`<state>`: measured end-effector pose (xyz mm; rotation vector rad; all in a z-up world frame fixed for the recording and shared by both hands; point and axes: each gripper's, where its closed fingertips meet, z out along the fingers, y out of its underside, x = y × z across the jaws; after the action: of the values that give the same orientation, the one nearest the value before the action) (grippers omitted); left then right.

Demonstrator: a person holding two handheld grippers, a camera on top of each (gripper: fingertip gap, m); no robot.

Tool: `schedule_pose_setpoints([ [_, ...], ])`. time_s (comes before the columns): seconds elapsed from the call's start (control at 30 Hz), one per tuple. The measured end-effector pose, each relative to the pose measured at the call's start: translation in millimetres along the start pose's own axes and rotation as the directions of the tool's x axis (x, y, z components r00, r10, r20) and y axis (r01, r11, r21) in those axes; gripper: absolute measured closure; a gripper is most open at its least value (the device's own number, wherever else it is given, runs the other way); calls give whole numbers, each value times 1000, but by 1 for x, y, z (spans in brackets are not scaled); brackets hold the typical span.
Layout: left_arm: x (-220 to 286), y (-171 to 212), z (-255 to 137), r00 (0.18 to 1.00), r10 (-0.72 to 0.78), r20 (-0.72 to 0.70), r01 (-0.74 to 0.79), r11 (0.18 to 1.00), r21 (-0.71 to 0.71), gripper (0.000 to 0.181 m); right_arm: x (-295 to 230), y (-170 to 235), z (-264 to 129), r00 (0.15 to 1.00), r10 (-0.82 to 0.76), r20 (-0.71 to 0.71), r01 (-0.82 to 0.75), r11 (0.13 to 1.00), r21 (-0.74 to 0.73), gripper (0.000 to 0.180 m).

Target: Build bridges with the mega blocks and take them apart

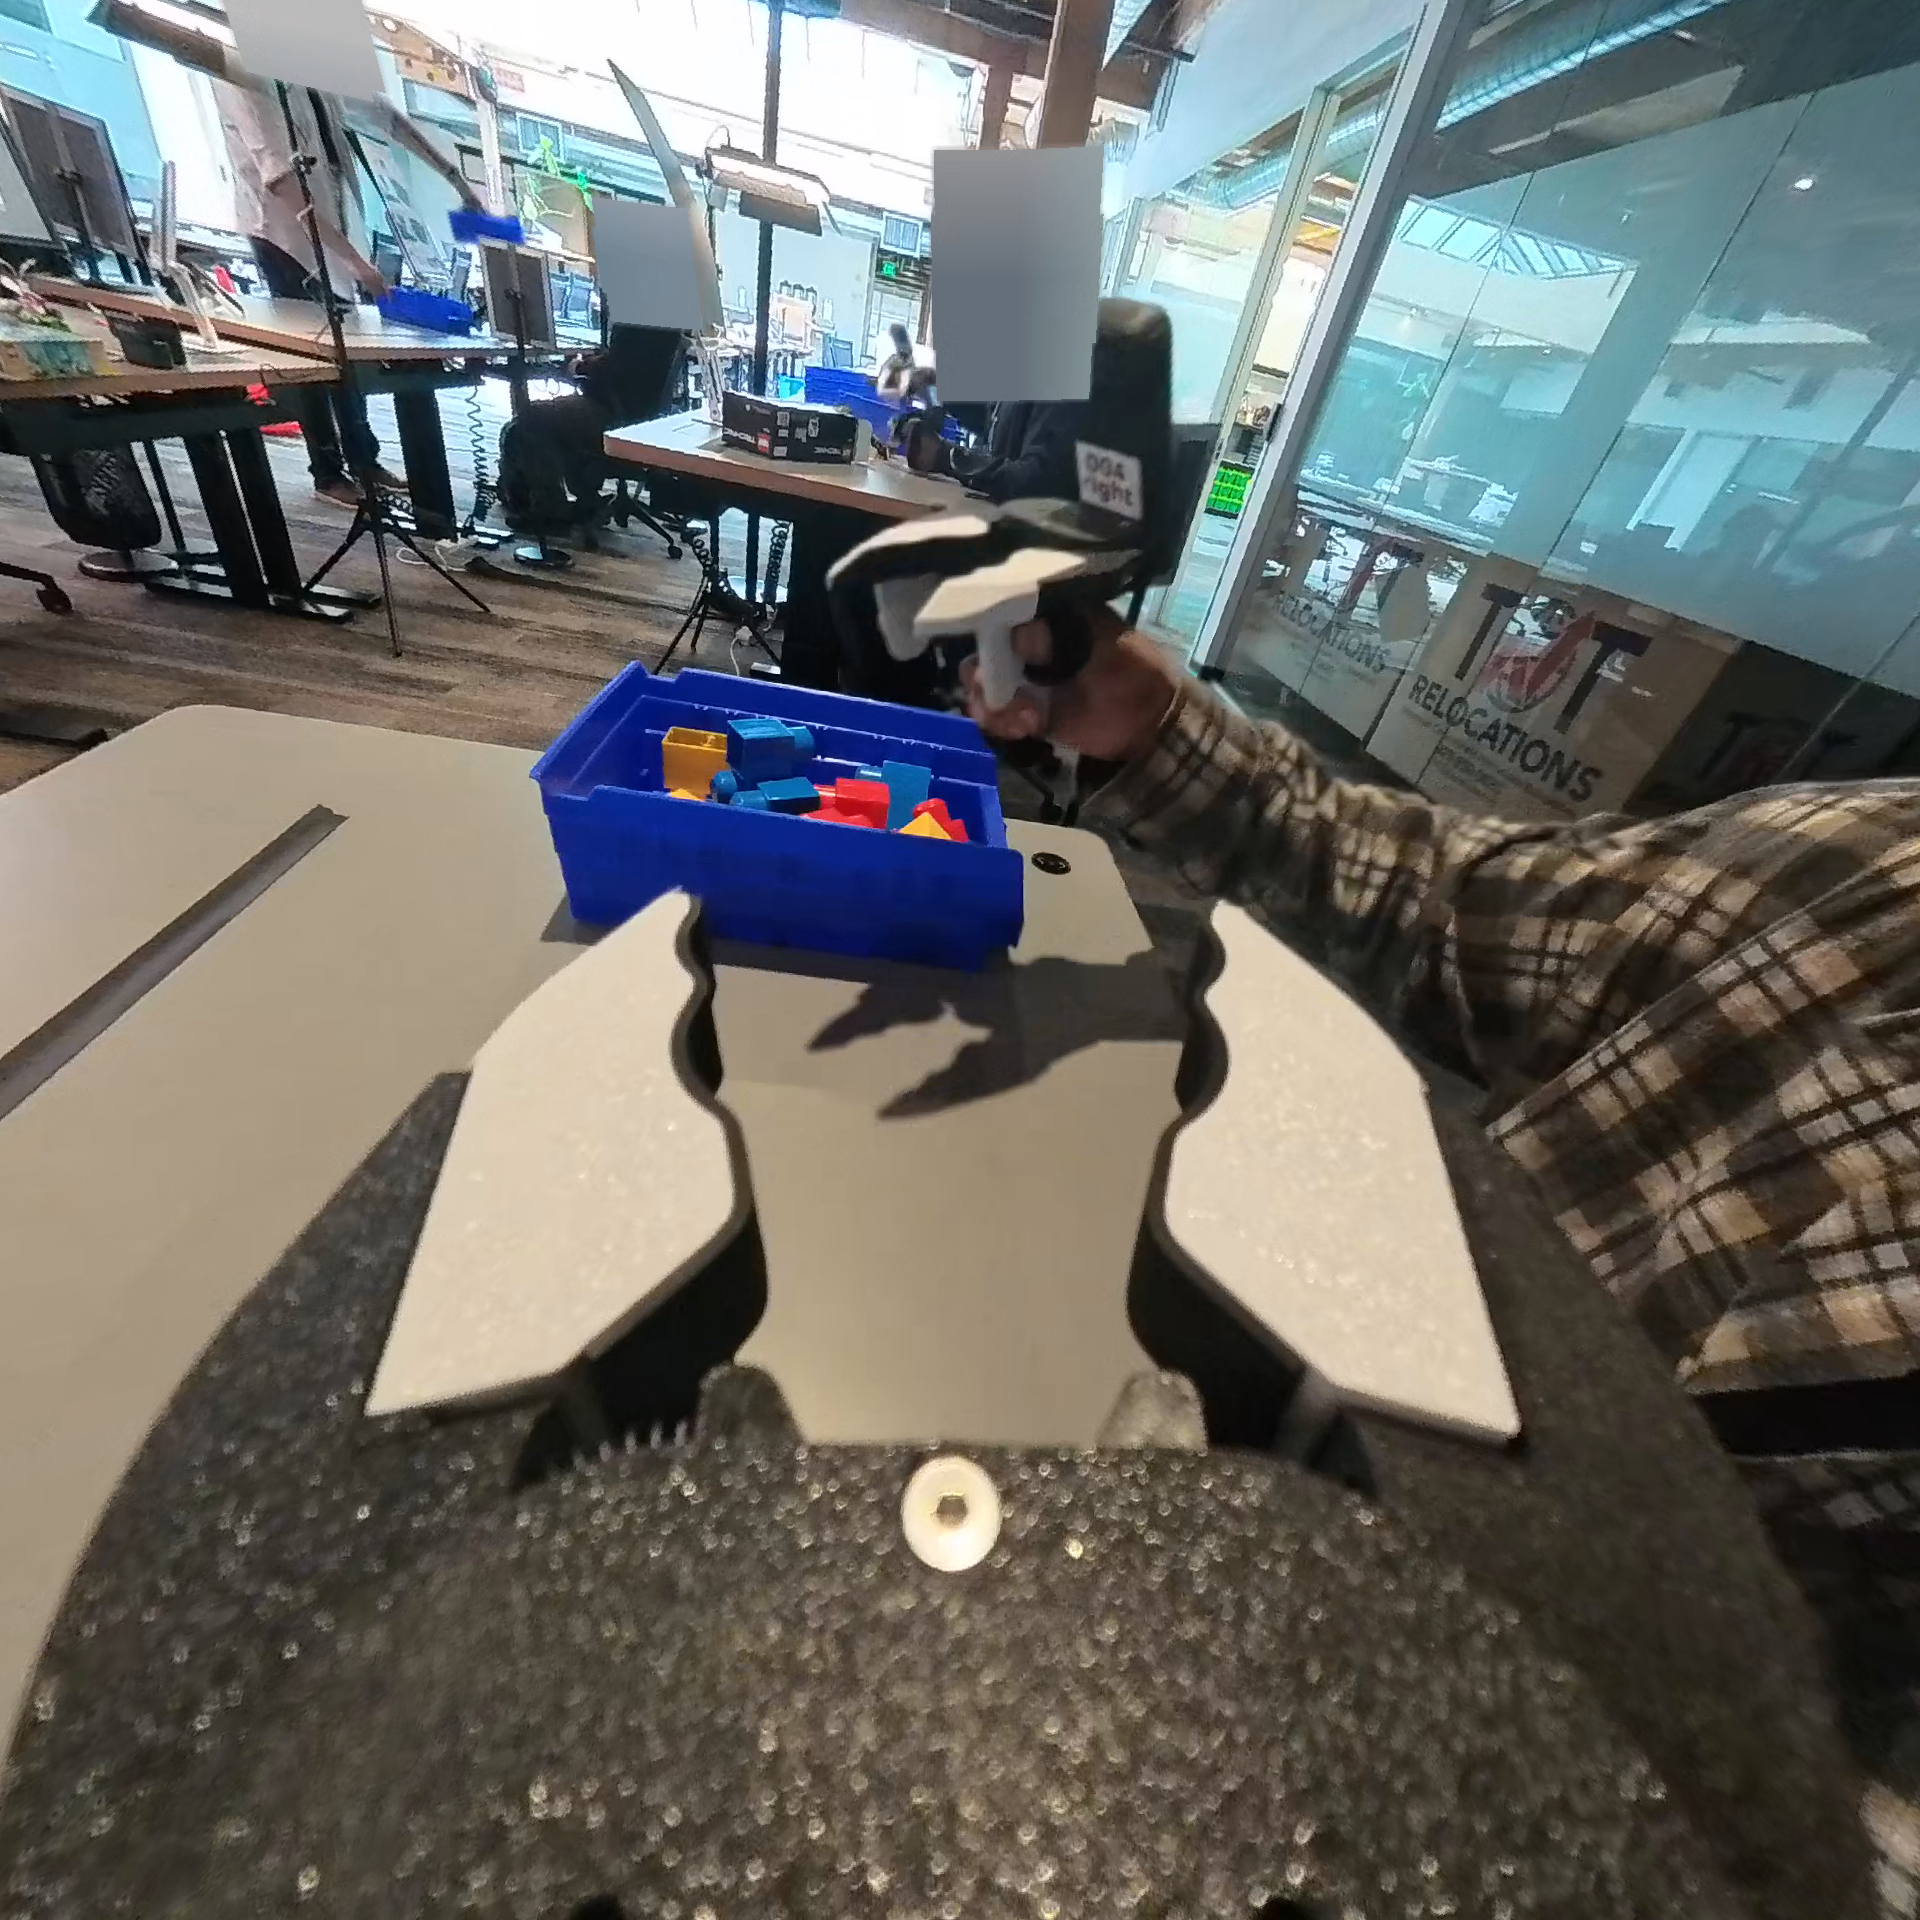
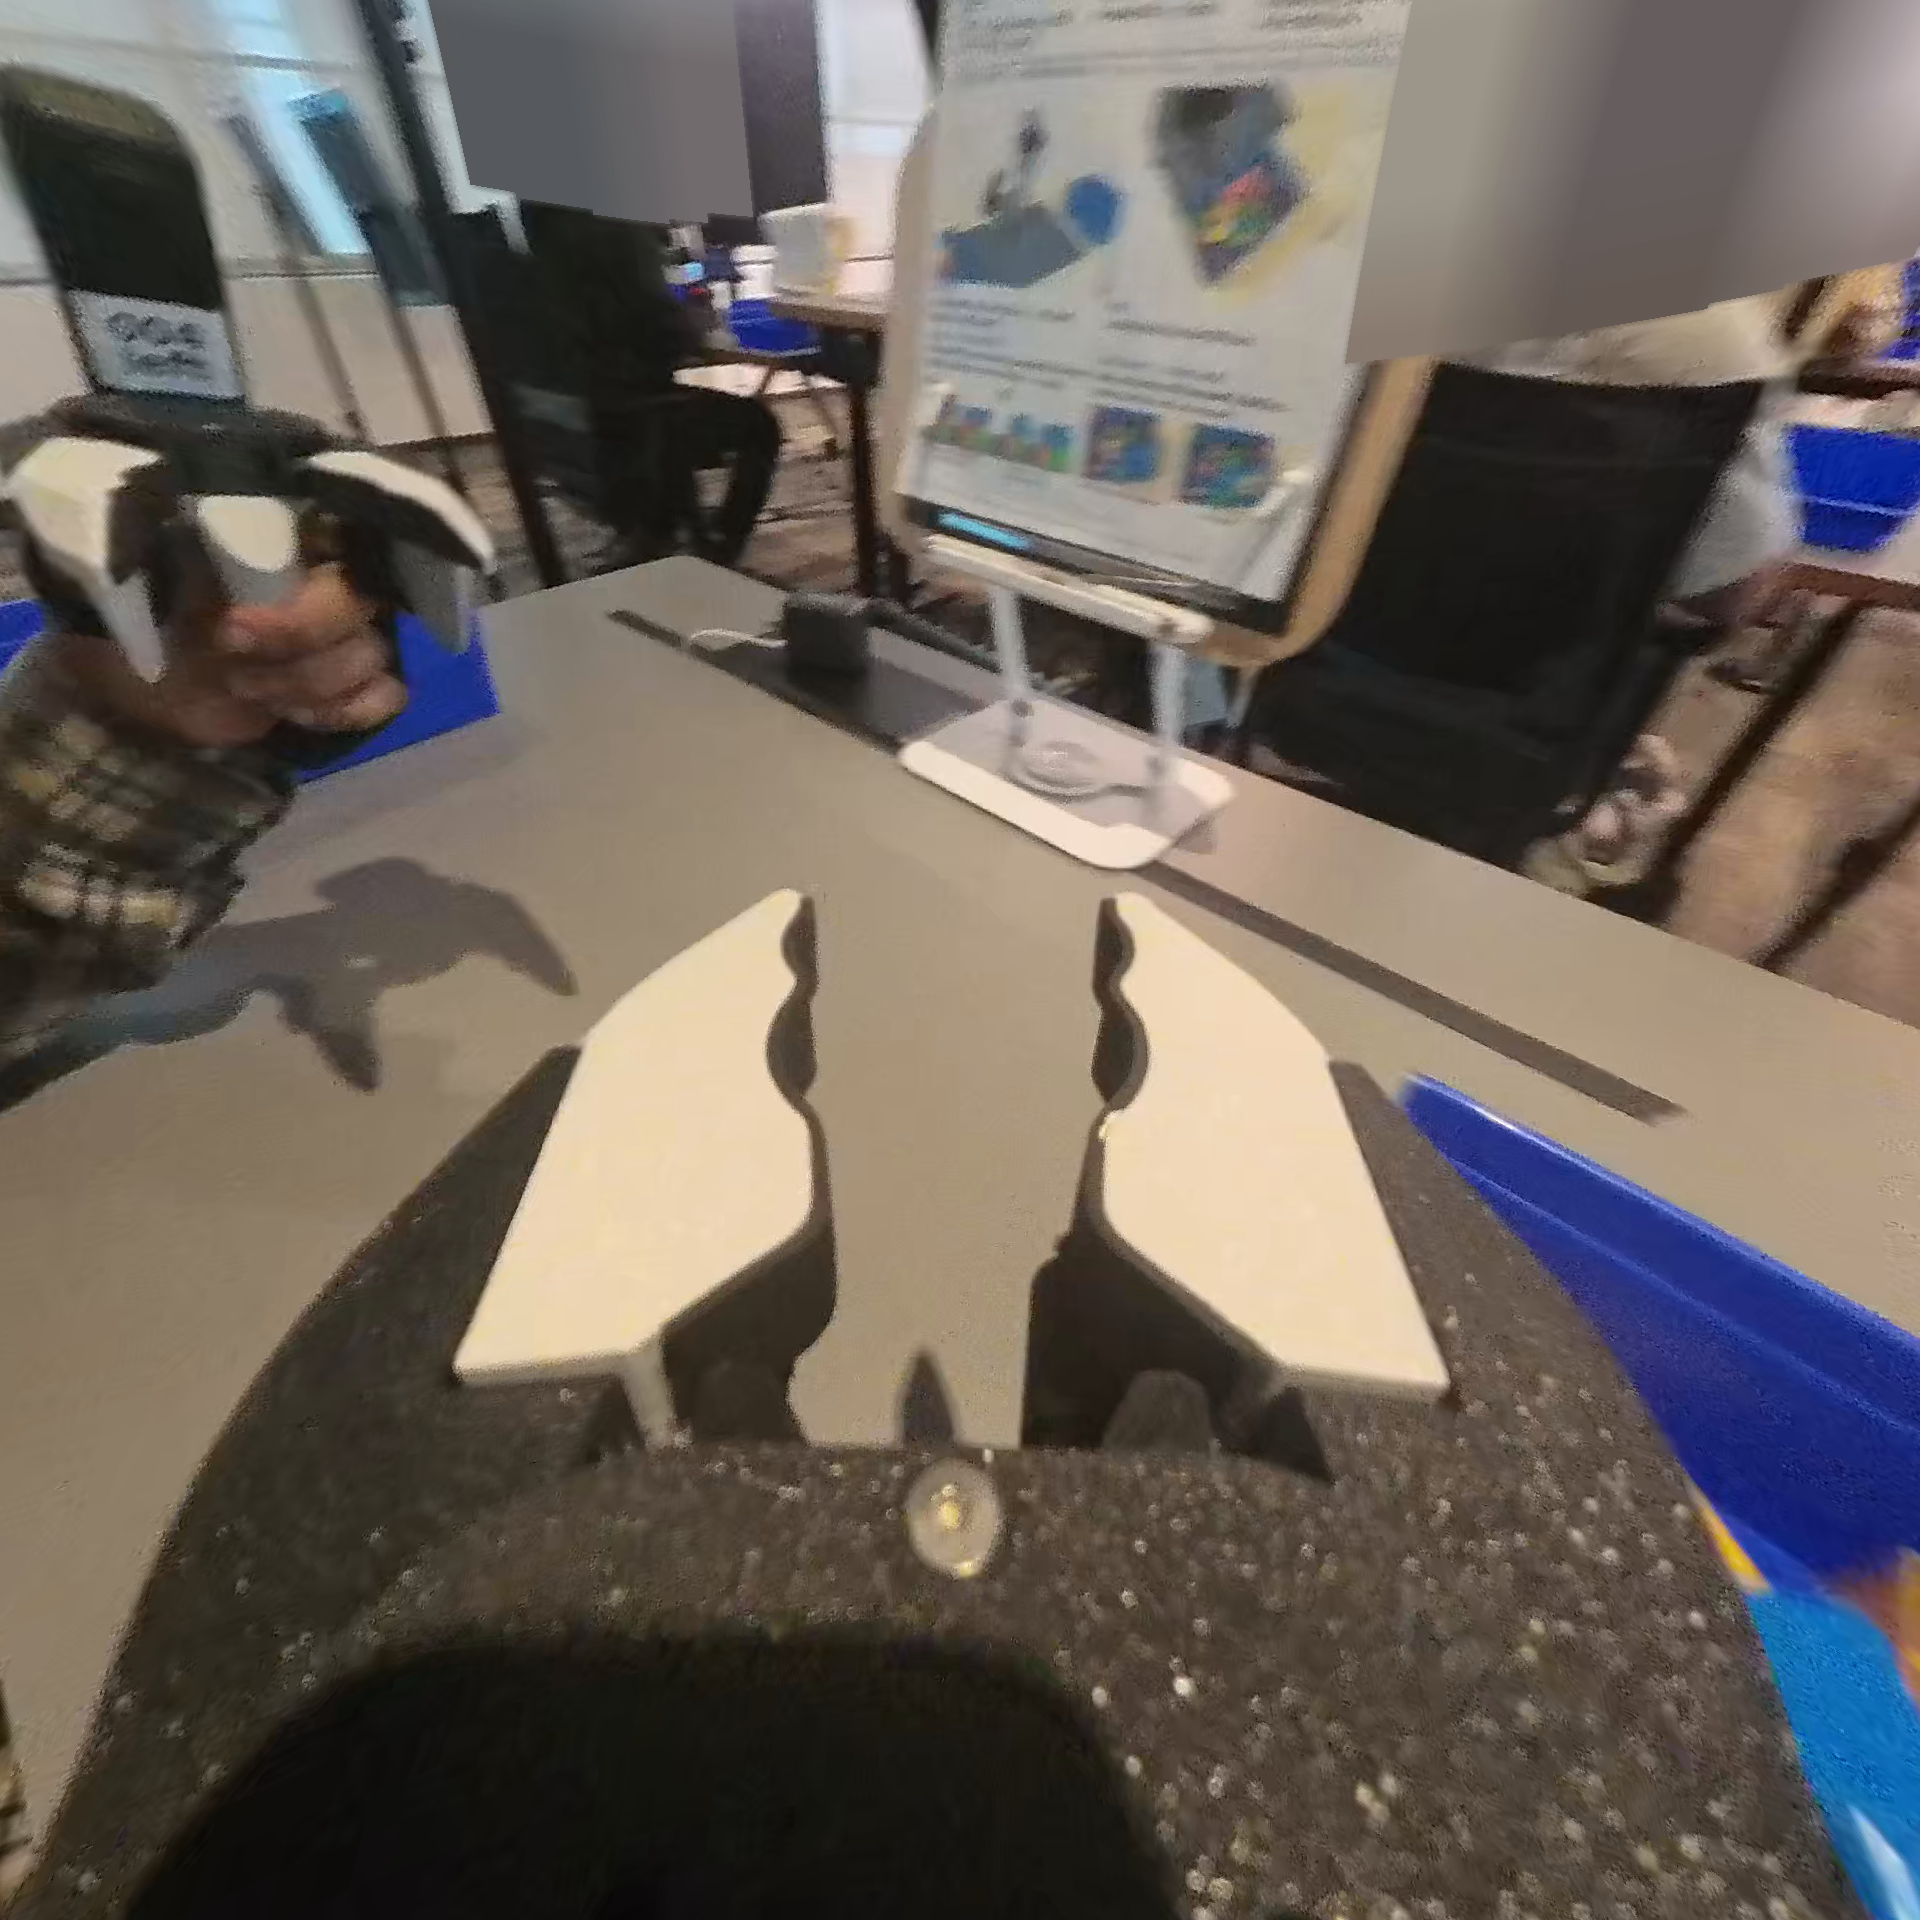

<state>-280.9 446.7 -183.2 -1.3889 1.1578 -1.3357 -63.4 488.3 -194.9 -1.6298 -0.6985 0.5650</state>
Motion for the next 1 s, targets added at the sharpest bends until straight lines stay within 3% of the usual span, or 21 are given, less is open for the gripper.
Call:
schedule_pose_setpoints([
  [0.17,-5,4,1,1000,-11,4,11,1000,-9,94,-46,26,82,984,25,176,-23,1000,-12,129],
  [0.3,-8,10,5,1000,-19,7,19,999,-26,94,-72,51,123,972,-10,234,9,1000,6,129],
  [0.5,-17,15,2,999,-30,35,31,999,-33,95,-87,64,139,955,-11,296,3,1000,27,132],
  [0.6,-24,7,-18,994,10,107,-6,999,-32,95,-91,66,135,947,-6,322,-8,999,42,136],
  [0.7,-33,-4,-68,967,70,246,-57,997,-61,98,-100,73,132,936,-20,352,8,999,35,135],
  [0.77,-41,-6,-117,924,119,362,-65,985,-158,100,-107,76,132,925,-27,379,17,999,29,133],
  [0.9,-65,6,-257,753,349,558,-37,869,-493,101,-124,75,132,897,-31,440,21,999,27,131],
  [1.0,-69,29,-354,724,372,581,107,771,-628,105,-133,74,131,878,-40,476,24,999,39,130],
])
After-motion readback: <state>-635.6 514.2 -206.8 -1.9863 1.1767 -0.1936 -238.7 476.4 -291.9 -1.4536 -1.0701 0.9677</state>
